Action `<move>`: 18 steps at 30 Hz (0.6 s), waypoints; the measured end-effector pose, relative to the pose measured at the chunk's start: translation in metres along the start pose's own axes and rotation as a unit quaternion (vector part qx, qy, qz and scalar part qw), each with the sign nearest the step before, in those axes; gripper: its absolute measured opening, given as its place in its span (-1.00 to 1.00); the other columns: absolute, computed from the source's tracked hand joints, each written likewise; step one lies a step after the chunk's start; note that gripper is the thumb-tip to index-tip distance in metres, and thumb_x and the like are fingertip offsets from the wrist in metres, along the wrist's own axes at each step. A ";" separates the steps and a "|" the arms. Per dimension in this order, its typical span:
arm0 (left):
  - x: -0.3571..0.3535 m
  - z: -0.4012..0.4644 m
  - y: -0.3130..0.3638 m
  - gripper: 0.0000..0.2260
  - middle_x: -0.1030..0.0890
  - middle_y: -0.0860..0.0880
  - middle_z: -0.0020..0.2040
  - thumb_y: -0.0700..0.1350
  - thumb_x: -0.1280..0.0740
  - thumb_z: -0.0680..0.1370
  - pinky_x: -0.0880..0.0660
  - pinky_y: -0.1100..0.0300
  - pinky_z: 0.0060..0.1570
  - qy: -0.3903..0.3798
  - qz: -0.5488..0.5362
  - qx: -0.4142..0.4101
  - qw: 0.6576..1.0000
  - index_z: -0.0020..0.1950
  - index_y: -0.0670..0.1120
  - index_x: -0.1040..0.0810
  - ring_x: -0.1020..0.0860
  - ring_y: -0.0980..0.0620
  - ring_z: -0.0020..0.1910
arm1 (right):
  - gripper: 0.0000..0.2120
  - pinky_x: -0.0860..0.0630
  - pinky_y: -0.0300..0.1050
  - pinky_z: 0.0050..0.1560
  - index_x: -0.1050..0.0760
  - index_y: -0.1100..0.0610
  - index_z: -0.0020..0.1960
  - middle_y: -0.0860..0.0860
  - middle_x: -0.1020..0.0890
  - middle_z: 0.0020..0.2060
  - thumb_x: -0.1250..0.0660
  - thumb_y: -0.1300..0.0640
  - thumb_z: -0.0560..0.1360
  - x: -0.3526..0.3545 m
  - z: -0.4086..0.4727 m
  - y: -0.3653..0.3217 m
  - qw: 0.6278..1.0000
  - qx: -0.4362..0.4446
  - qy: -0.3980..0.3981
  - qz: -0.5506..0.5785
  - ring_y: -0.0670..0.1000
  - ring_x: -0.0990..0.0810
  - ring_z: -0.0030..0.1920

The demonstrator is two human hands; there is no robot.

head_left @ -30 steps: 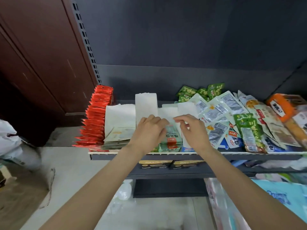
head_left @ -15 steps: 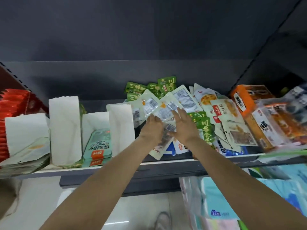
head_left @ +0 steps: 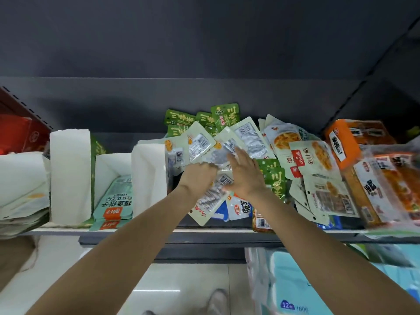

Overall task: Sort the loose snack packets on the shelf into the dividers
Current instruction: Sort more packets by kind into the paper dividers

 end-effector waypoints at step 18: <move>0.062 -0.141 -0.179 -0.75 -0.60 0.06 -0.02 -0.11 -0.36 0.52 -0.53 0.36 -0.15 0.322 -0.548 0.128 0.761 0.18 -0.08 -0.49 -0.60 0.08 -0.05 | -0.74 -0.46 0.01 -0.28 -0.54 0.25 -0.13 0.14 -0.63 -0.25 -0.29 0.04 0.54 0.114 -0.056 -0.149 0.886 0.116 0.203 0.400 0.15 -0.57 -0.23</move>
Point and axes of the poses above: each hand's wrist, its own z-axis towards the middle knuckle, its own x-axis out of the back of the hand, y = z × x, the point moved 8 cm from there along z, towards the middle knuckle
